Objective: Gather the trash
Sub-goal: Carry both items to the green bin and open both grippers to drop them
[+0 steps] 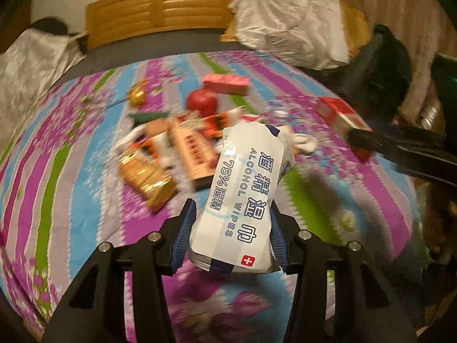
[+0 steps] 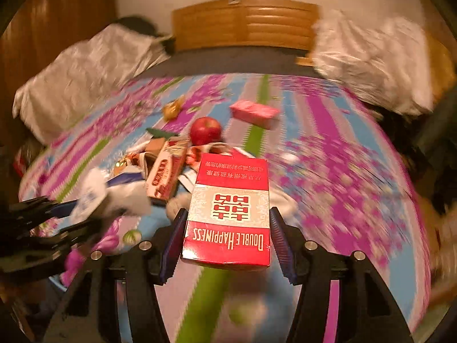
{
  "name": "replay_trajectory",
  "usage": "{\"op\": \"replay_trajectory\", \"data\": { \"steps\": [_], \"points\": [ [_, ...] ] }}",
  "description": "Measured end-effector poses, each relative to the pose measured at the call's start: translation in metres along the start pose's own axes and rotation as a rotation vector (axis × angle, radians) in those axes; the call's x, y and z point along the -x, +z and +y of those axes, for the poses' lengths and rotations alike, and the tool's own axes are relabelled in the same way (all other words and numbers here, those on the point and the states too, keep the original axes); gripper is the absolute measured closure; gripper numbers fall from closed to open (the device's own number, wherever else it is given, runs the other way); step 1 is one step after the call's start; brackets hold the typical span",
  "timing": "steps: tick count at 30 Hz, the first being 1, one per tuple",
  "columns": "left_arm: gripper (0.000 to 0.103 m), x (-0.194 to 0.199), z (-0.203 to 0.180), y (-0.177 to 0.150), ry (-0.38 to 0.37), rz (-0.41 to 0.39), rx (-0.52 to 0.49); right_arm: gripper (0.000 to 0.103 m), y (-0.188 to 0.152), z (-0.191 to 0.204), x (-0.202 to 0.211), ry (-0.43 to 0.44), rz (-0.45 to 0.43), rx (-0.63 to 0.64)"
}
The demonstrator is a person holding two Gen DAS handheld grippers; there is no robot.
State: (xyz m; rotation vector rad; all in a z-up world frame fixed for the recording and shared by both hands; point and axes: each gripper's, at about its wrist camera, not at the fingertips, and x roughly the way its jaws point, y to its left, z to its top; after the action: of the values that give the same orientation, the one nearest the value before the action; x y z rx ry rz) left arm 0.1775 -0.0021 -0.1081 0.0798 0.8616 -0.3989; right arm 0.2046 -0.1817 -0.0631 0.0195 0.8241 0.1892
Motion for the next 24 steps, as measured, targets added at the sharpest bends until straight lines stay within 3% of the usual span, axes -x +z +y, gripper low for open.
{"op": "replay_trajectory", "data": {
  "steps": [4, 8, 14, 18, 24],
  "points": [
    [0.056, 0.001, -0.054, 0.014, -0.083, -0.015, -0.130, 0.045, -0.039, -0.052, 0.076, -0.073, -0.037, -0.177],
    [0.056, -0.004, -0.122, 0.027, -0.208, -0.015, -0.265, 0.045, -0.080, -0.104, 0.145, -0.220, -0.086, -0.307],
    [0.055, -0.013, -0.257, 0.037, -0.421, 0.003, -0.480, 0.044, -0.146, -0.185, 0.252, -0.459, -0.169, -0.534],
    [0.055, -0.024, -0.346, 0.041, -0.559, 0.045, -0.585, 0.044, -0.194, -0.233, 0.303, -0.616, -0.174, -0.643],
    [0.055, -0.038, -0.459, 0.032, -0.632, 0.114, -0.717, 0.044, -0.269, -0.297, 0.356, -0.783, -0.139, -0.810]
  ]
}}
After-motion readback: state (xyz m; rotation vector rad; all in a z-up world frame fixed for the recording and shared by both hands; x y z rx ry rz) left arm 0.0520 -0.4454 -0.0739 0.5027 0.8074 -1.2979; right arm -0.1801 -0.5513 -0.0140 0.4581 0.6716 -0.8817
